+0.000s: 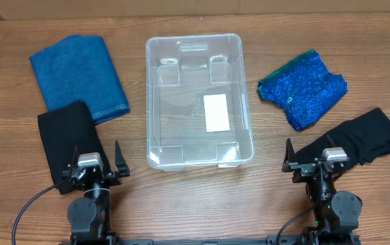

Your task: Pack container

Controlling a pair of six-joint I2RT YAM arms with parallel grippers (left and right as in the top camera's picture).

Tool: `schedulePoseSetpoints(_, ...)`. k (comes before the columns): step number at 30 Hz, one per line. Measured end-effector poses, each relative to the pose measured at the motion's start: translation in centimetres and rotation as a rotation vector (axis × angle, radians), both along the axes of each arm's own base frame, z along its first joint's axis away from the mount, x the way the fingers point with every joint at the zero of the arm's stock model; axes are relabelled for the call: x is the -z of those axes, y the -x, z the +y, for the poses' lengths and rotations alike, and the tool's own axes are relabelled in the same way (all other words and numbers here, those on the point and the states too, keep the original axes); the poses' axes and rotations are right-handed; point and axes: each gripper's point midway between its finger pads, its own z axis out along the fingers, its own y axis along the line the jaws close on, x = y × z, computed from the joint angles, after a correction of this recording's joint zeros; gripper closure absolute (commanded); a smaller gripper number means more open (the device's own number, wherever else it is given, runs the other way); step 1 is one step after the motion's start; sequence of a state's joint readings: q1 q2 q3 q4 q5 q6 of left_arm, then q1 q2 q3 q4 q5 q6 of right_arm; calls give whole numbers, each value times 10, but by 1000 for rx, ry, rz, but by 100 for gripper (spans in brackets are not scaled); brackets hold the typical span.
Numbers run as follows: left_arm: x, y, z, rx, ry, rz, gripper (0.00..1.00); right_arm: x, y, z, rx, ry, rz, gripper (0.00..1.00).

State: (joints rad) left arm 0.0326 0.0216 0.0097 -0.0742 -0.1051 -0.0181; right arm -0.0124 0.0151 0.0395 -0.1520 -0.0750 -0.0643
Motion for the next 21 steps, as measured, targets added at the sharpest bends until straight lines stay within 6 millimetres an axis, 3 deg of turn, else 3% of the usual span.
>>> schedulePoseSetpoints(21, 0, 0, 0, 0, 0, 0, 0, 0, 0, 1, -3, -20, 2, 0)
